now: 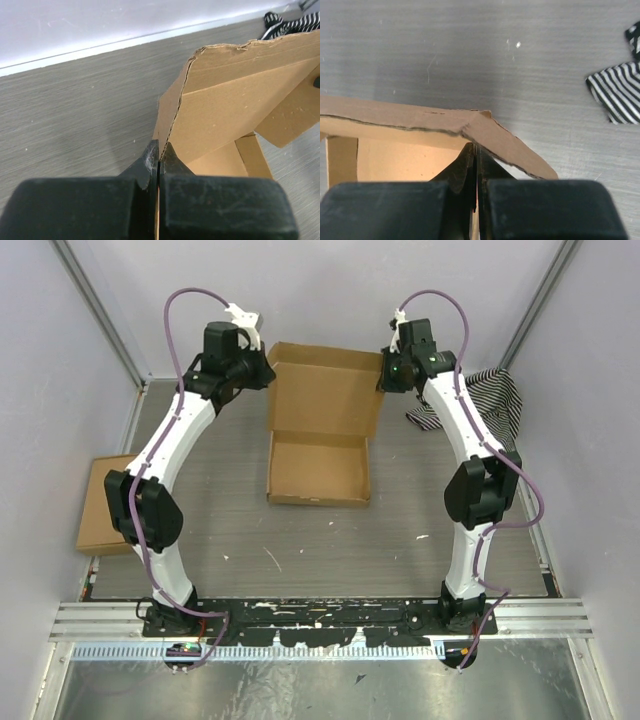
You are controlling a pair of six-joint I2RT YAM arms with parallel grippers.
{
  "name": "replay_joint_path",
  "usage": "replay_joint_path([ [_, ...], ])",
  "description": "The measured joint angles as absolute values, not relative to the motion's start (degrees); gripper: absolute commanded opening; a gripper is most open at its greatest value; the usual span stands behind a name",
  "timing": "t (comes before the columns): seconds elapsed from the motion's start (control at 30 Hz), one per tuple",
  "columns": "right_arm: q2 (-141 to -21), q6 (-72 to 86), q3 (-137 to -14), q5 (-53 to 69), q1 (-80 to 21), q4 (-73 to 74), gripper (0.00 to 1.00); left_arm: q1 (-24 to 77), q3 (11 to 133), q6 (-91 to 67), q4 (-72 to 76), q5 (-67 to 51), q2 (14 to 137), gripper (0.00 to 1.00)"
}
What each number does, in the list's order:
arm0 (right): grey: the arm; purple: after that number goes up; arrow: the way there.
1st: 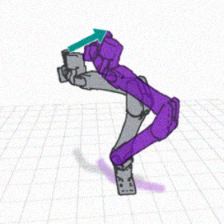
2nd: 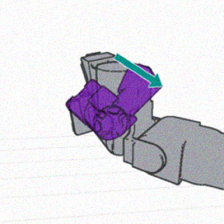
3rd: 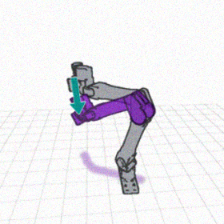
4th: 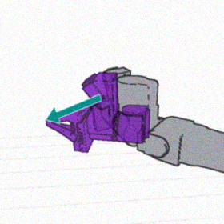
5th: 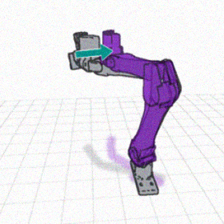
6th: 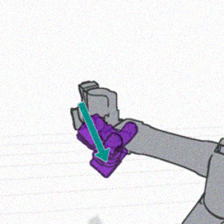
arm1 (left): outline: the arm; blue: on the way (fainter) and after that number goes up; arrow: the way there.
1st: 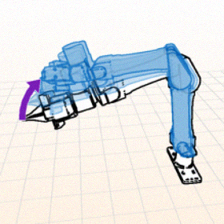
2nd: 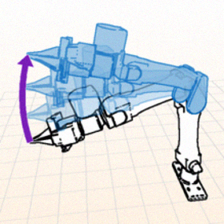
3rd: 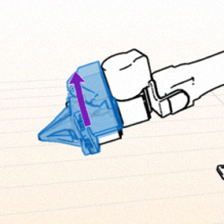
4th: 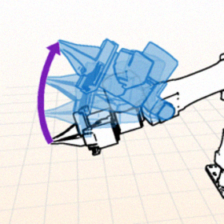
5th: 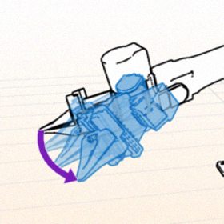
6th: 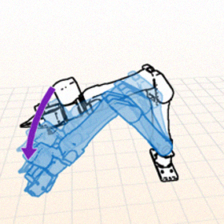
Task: Fold the paper box
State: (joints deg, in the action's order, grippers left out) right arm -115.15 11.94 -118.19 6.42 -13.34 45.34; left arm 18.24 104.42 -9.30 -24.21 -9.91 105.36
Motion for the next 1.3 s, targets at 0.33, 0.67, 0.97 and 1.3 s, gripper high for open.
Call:
replay_joint_path([
  [0.33, -113.0, 12.6, -114.1, -1.4, -14.0, 31.3, 0.02, 18.6, 110.6, -16.0, -23.4, -9.3, 109.0, 0.19],
  [0.67, -104.9, 9.2, -94.5, -13.8, -20.8, 13.6, 0.02, 18.7, 104.6, -20.6, -21.0, -8.4, 110.0, 0.18],
  [0.97, -101.1, 9.9, -83.7, -18.5, -22.6, 4.7, 0.02, 19.2, 94.5, -19.7, -20.2, -7.8, 105.8, 0.18],
  [1.3, -96.4, 14.9, -78.0, -19.1, -23.9, 3.8, 0.02, 19.7, 87.2, -19.4, -20.4, -7.8, 99.0, 0.18],
])
